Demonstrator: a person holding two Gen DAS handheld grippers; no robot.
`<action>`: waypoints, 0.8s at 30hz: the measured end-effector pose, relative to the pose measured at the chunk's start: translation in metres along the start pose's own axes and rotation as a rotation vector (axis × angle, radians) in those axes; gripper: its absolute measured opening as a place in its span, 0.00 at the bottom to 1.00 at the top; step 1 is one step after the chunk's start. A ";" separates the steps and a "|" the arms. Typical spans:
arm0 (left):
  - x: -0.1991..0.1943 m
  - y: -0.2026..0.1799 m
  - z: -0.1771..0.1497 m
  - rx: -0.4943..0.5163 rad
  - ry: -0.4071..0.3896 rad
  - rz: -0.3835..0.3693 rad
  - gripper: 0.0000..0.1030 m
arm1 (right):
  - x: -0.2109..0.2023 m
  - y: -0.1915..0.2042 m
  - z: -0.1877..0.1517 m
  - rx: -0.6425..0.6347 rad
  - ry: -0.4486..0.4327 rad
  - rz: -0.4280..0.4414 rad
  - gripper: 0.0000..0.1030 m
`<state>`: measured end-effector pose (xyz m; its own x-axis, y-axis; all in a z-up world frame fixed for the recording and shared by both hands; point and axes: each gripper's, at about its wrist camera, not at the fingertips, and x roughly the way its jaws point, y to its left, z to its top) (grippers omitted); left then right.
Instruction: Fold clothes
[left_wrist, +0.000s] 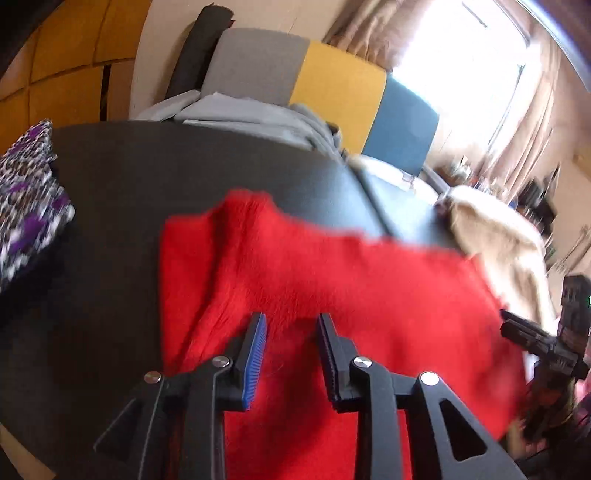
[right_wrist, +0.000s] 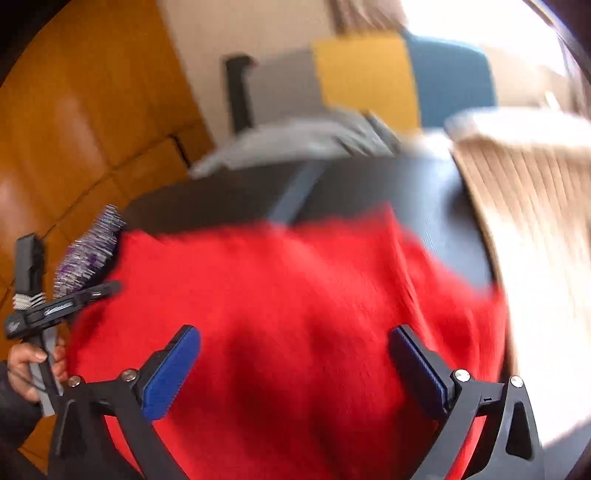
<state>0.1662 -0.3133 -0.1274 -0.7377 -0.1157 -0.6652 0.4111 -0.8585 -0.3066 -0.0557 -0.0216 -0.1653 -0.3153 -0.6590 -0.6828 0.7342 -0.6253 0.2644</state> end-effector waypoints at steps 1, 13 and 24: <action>0.000 0.000 -0.005 0.013 -0.013 0.008 0.27 | -0.006 0.000 -0.011 -0.040 -0.076 0.026 1.00; -0.056 0.060 0.003 -0.173 -0.089 -0.037 0.46 | -0.006 0.002 -0.018 -0.084 -0.131 0.038 1.00; -0.013 0.098 -0.003 -0.253 0.176 -0.219 0.57 | -0.007 0.006 -0.022 -0.098 -0.131 0.017 1.00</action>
<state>0.2176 -0.3946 -0.1508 -0.7283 0.1634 -0.6655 0.3895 -0.7004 -0.5982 -0.0360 -0.0112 -0.1743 -0.3732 -0.7220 -0.5826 0.7935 -0.5738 0.2029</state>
